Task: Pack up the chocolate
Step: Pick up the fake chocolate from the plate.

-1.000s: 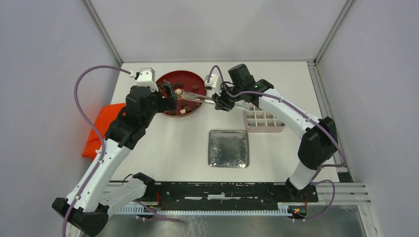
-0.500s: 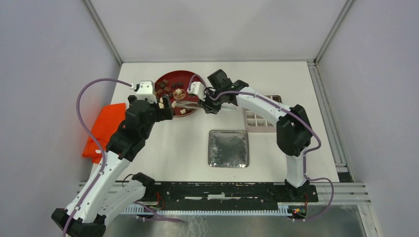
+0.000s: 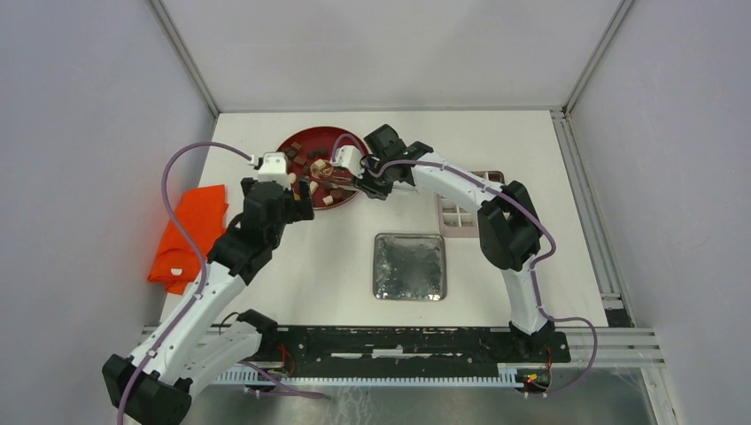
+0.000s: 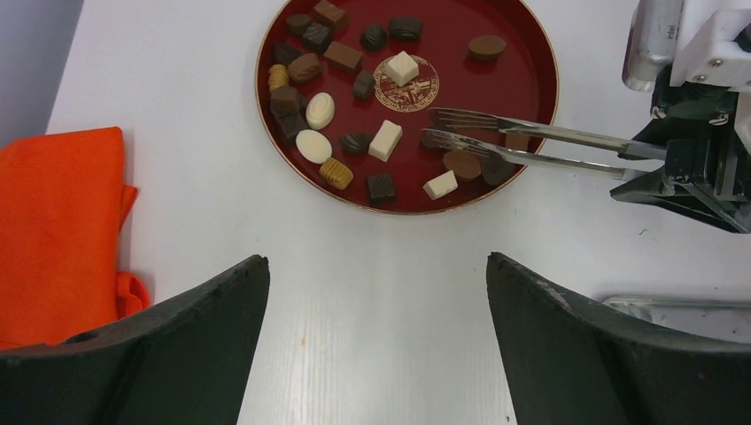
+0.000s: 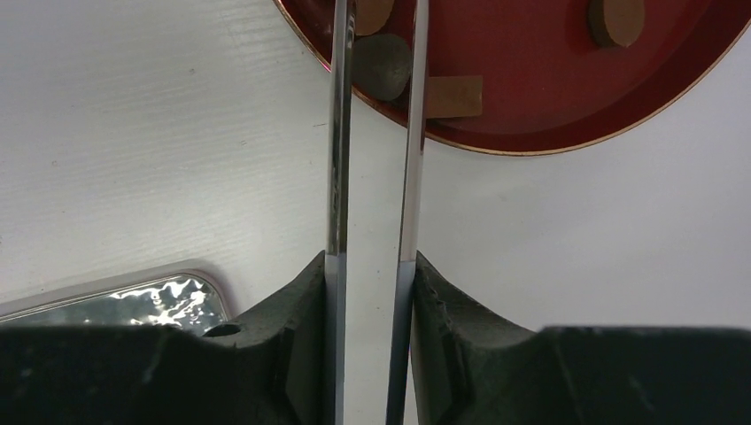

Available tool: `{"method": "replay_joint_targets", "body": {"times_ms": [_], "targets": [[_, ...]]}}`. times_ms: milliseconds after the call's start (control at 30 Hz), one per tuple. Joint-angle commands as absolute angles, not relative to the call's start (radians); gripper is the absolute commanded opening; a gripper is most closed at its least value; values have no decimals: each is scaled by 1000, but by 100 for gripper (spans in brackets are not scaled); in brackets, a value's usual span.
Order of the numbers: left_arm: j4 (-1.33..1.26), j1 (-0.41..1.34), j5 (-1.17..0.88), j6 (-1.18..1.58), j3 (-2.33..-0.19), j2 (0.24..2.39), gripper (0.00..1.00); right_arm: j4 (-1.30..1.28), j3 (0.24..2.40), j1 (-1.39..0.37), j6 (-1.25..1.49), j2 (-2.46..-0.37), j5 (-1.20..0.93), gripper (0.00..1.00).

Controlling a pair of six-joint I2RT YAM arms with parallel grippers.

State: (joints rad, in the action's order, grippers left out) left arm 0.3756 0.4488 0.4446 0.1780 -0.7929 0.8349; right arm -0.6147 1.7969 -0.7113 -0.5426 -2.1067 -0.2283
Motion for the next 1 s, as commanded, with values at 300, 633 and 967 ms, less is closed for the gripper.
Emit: {"method": "replay_joint_targets", "body": {"times_ms": [300, 633, 967], "targets": [[294, 442, 367, 395, -762, 910, 95, -639, 1887, -667, -528, -2160, -245, 39], [435, 440, 443, 284, -866, 894, 95, -653, 1912, -661, -545, -2192, -271, 40], [439, 440, 525, 91, -852, 848, 96, -664, 1926, -661, -555, -2205, -273, 42]]}}
